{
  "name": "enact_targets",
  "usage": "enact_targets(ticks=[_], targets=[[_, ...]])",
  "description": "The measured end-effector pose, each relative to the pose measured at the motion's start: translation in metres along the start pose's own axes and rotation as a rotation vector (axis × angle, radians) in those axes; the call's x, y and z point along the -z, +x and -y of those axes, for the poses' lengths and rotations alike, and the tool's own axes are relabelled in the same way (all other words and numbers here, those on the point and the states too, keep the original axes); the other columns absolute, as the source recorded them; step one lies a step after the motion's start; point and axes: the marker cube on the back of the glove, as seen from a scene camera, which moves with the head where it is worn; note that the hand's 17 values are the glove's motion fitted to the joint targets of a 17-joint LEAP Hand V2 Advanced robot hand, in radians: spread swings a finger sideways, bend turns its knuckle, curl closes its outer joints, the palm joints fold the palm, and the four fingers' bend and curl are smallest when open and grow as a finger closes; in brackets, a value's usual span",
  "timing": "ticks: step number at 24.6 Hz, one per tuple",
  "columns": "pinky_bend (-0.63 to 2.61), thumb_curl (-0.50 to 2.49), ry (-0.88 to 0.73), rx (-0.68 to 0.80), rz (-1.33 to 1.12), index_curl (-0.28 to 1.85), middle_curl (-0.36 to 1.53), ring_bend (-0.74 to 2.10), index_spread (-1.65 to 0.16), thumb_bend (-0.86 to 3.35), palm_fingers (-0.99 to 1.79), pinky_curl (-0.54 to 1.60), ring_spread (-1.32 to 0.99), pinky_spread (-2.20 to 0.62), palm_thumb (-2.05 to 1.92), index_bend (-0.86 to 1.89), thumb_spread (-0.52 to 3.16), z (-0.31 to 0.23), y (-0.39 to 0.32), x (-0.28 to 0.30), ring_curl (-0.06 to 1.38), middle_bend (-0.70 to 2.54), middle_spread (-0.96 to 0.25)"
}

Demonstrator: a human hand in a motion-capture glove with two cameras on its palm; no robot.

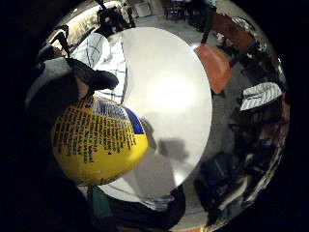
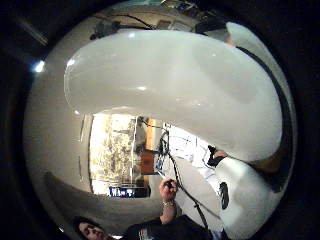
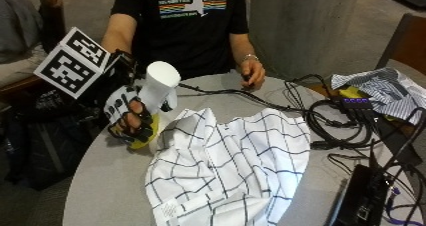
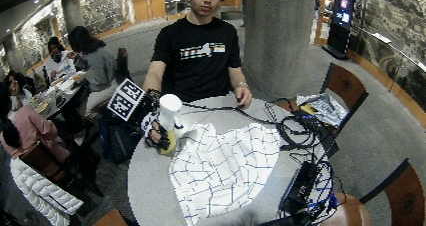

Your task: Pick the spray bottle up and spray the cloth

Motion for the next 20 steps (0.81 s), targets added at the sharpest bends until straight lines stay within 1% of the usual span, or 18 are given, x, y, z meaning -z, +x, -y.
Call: enact_targets(ticks=[4,7,20], targets=[[0.39,0.55,-0.178,-0.024,-0.182,0.3,0.44,0.45,-0.23,-0.03,1.08,0.35,-0.06,0.05,1.02,0.14,0.68,0.001,-0.009,-0.001,0.37,0.27,-0.05],[0.38,0.56,-0.268,-0.041,-0.291,0.31,0.44,0.45,-0.22,-0.03,1.08,0.35,-0.06,0.05,1.01,0.13,0.67,0.004,-0.014,-0.007,0.37,0.26,-0.06],[0.37,0.59,-0.385,-0.094,-0.403,0.31,0.45,0.45,-0.22,-0.03,1.09,0.36,-0.06,0.02,1.01,0.12,0.65,0.006,-0.024,-0.013,0.38,0.24,-0.06]])
